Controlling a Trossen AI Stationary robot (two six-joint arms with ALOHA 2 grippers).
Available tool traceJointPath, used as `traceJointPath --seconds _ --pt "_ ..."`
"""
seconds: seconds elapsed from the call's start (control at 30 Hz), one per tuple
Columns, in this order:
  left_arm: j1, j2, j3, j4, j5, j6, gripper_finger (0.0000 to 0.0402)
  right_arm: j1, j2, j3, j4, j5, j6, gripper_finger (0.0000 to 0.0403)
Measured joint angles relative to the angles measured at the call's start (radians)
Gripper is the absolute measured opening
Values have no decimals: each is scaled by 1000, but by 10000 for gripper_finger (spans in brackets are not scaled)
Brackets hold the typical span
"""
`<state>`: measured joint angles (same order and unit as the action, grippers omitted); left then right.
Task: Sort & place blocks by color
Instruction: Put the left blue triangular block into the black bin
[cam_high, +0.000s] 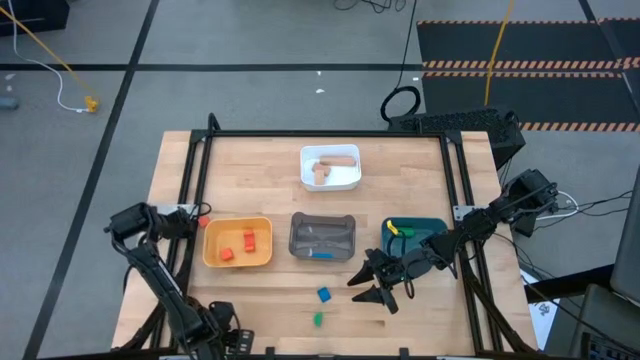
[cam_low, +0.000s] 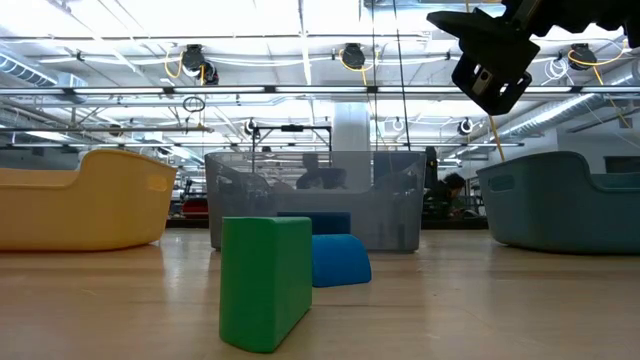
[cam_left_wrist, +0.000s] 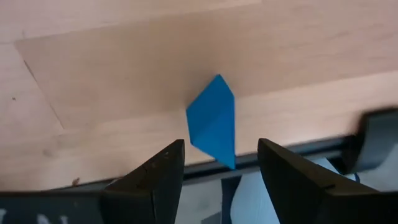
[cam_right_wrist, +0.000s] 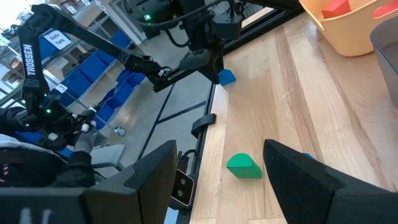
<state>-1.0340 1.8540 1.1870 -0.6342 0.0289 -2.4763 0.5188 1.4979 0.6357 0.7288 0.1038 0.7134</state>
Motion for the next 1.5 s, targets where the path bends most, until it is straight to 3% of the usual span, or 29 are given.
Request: traceJointPath --seconds 0.2,0.57,1.0,1.5 --pt "12 37 0 -7 8 0 202 0 0 0 0 0 0 231" --pt "56 49 3 -64 40 141 199 0 0 0 0 0 0 231" --pt "67 50 2 -79 56 184 54 0 0 0 0 0 0 231" --pt "120 50 2 -122 72 353 30 0 0 0 0 0 0 231"
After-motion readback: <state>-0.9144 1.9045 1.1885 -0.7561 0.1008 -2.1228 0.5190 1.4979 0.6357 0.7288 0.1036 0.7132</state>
